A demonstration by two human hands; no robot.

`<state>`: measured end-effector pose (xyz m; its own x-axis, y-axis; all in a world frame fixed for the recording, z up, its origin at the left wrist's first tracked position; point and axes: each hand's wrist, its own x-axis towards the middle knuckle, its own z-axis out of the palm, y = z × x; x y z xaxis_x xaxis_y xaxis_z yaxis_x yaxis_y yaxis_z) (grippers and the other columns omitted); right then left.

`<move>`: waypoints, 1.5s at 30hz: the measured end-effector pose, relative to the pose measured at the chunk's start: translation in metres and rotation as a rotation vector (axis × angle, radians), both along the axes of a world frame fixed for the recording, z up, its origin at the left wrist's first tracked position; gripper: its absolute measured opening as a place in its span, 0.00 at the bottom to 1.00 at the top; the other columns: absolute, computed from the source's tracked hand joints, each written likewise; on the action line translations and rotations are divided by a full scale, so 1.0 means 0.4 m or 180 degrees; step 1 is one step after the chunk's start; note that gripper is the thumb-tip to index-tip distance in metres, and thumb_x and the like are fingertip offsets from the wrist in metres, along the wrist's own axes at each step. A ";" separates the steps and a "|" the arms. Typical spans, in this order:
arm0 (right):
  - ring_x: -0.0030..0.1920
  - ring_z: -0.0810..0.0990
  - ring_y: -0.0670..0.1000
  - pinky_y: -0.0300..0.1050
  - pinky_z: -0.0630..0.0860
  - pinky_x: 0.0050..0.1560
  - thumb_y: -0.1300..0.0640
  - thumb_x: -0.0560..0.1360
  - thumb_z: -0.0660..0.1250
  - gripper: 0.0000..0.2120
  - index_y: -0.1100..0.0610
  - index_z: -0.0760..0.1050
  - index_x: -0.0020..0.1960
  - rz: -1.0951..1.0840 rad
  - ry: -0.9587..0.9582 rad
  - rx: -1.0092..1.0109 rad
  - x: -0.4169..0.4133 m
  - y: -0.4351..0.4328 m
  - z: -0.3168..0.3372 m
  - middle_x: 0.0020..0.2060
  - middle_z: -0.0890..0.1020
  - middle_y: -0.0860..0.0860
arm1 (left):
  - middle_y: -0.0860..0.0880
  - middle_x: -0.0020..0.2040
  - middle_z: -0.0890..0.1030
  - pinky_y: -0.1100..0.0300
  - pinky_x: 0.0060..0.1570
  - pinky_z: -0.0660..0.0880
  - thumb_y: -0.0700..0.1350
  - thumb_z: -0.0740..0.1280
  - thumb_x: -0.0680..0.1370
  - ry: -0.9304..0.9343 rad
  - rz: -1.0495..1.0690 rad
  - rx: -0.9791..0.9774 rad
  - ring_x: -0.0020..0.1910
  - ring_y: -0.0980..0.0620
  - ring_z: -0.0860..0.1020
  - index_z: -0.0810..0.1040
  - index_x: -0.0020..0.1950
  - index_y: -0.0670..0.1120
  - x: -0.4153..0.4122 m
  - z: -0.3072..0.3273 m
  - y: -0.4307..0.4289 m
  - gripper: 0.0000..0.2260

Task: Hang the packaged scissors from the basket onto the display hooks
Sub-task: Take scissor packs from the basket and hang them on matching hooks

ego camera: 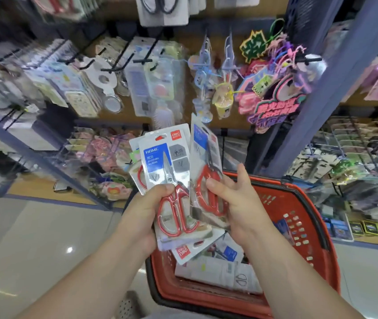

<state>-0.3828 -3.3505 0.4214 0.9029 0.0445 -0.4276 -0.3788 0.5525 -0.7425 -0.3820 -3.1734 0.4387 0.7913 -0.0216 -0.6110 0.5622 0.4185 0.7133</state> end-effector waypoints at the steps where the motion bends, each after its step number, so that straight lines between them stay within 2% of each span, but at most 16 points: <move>1: 0.55 0.87 0.60 0.55 0.85 0.46 0.61 0.61 0.83 0.62 0.48 0.51 0.84 0.0007 -0.0095 0.0009 0.009 0.025 0.011 0.61 0.85 0.57 | 0.37 0.49 0.87 0.36 0.54 0.82 0.40 0.75 0.69 -0.0021 0.0003 -0.0033 0.46 0.37 0.85 0.83 0.60 0.38 0.008 0.002 0.026 0.20; 3: 0.50 0.88 0.60 0.54 0.85 0.42 0.63 0.65 0.79 0.43 0.56 0.66 0.77 -0.0015 -0.0234 0.0006 0.028 0.076 0.041 0.56 0.87 0.59 | 0.40 0.45 0.86 0.35 0.58 0.80 0.42 0.73 0.68 -0.0061 0.0030 -0.0150 0.43 0.39 0.85 0.83 0.54 0.42 0.025 0.012 0.084 0.15; 5: 0.45 0.89 0.58 0.51 0.85 0.39 0.64 0.65 0.76 0.31 0.58 0.75 0.68 0.0070 -0.0357 -0.0061 0.047 0.136 0.073 0.51 0.88 0.59 | 0.40 0.44 0.87 0.36 0.58 0.80 0.43 0.73 0.65 -0.0081 0.0019 -0.0320 0.42 0.40 0.85 0.84 0.50 0.44 0.044 0.023 0.156 0.14; 8: 0.43 0.89 0.56 0.50 0.85 0.41 0.63 0.66 0.75 0.27 0.58 0.77 0.65 0.0068 -0.0501 -0.0296 0.072 0.240 0.106 0.49 0.88 0.58 | 0.40 0.42 0.87 0.37 0.53 0.81 0.44 0.72 0.65 -0.0131 -0.0096 -0.0505 0.38 0.41 0.85 0.85 0.48 0.44 0.072 0.040 0.288 0.12; 12: 0.44 0.88 0.54 0.50 0.85 0.41 0.61 0.67 0.75 0.28 0.57 0.75 0.67 -0.0351 -0.0673 -0.0579 0.104 0.384 0.158 0.48 0.87 0.55 | 0.40 0.39 0.86 0.40 0.38 0.84 0.44 0.71 0.66 -0.0260 -0.0368 -0.0687 0.33 0.42 0.85 0.85 0.45 0.43 0.118 0.088 0.469 0.10; 15: 0.44 0.88 0.54 0.51 0.86 0.42 0.61 0.71 0.73 0.25 0.58 0.76 0.68 -0.0520 -0.0707 -0.0579 0.133 0.473 0.205 0.49 0.88 0.56 | 0.42 0.38 0.86 0.43 0.36 0.85 0.43 0.70 0.66 -0.0455 -0.0458 -0.0681 0.33 0.45 0.86 0.84 0.47 0.43 0.150 0.133 0.584 0.11; 18: 0.42 0.88 0.53 0.50 0.86 0.40 0.64 0.79 0.68 0.15 0.56 0.79 0.65 -0.0576 -0.0654 -0.0602 0.164 0.535 0.246 0.47 0.88 0.56 | 0.42 0.42 0.88 0.44 0.36 0.86 0.42 0.71 0.67 -0.0618 -0.0482 -0.0703 0.36 0.45 0.87 0.83 0.53 0.45 0.183 0.165 0.673 0.14; 21: 0.40 0.87 0.52 0.46 0.84 0.37 0.66 0.79 0.66 0.15 0.55 0.79 0.63 -0.0599 -0.0786 -0.0924 0.190 0.561 0.276 0.45 0.88 0.54 | 0.42 0.47 0.88 0.42 0.42 0.86 0.43 0.71 0.67 -0.0694 -0.0424 -0.0661 0.41 0.44 0.88 0.84 0.57 0.46 0.216 0.185 0.732 0.18; 26: 0.44 0.88 0.53 0.45 0.83 0.41 0.70 0.77 0.69 0.18 0.53 0.79 0.63 -0.0462 -0.1203 -0.1609 0.232 0.559 0.304 0.49 0.88 0.54 | 0.44 0.41 0.88 0.46 0.33 0.85 0.43 0.70 0.68 -0.0816 -0.0299 -0.0747 0.36 0.46 0.87 0.89 0.44 0.48 0.274 0.223 0.775 0.08; 30: 0.45 0.87 0.52 0.43 0.83 0.41 0.68 0.76 0.71 0.18 0.53 0.78 0.63 -0.0579 -0.1489 -0.1715 0.273 0.543 0.310 0.49 0.88 0.52 | 0.45 0.40 0.87 0.44 0.32 0.85 0.42 0.69 0.68 -0.0961 -0.0207 -0.0793 0.34 0.47 0.87 0.87 0.45 0.48 0.331 0.282 0.775 0.09; 34: 0.51 0.87 0.52 0.49 0.85 0.51 0.60 0.73 0.72 0.20 0.48 0.78 0.63 -0.0482 -0.1909 -0.1694 0.341 0.523 0.349 0.55 0.88 0.51 | 0.47 0.42 0.88 0.41 0.42 0.85 0.45 0.70 0.68 -0.1203 -0.0067 -0.0757 0.37 0.49 0.87 0.89 0.39 0.50 0.405 0.331 0.753 0.08; 36: 0.51 0.87 0.51 0.47 0.84 0.51 0.59 0.72 0.72 0.19 0.49 0.78 0.62 -0.0429 -0.2113 -0.1674 0.384 0.521 0.373 0.54 0.88 0.50 | 0.47 0.42 0.87 0.35 0.52 0.82 0.46 0.70 0.69 -0.1282 0.0019 -0.0772 0.38 0.48 0.87 0.90 0.40 0.51 0.437 0.349 0.749 0.08; 38: 0.51 0.87 0.51 0.47 0.84 0.50 0.59 0.73 0.71 0.18 0.49 0.79 0.61 -0.0358 -0.2310 -0.1614 0.429 0.531 0.402 0.53 0.88 0.51 | 0.47 0.45 0.87 0.33 0.63 0.77 0.46 0.70 0.69 -0.1358 0.0143 -0.0799 0.42 0.47 0.87 0.90 0.43 0.51 0.463 0.372 0.750 0.08; 39: 0.52 0.87 0.52 0.48 0.85 0.50 0.58 0.73 0.71 0.17 0.49 0.79 0.61 -0.0345 -0.2394 -0.1572 0.450 0.538 0.415 0.53 0.88 0.51 | 0.47 0.47 0.87 0.33 0.63 0.77 0.47 0.70 0.69 -0.1423 0.0192 -0.0789 0.43 0.46 0.87 0.90 0.44 0.52 0.475 0.382 0.754 0.09; 43: 0.53 0.87 0.52 0.50 0.85 0.50 0.56 0.74 0.70 0.18 0.48 0.76 0.64 -0.0209 -0.2715 -0.1567 0.518 0.581 0.477 0.55 0.88 0.50 | 0.47 0.45 0.88 0.34 0.47 0.81 0.46 0.69 0.70 -0.1625 0.0400 -0.0714 0.40 0.48 0.87 0.90 0.43 0.52 0.512 0.421 0.781 0.10; 45: 0.54 0.87 0.52 0.49 0.85 0.51 0.55 0.74 0.70 0.19 0.49 0.75 0.65 -0.0164 -0.2848 -0.1612 0.544 0.603 0.506 0.55 0.87 0.49 | 0.47 0.47 0.88 0.37 0.49 0.83 0.46 0.69 0.70 -0.1673 0.0544 -0.0639 0.41 0.48 0.87 0.88 0.54 0.50 0.520 0.434 0.791 0.15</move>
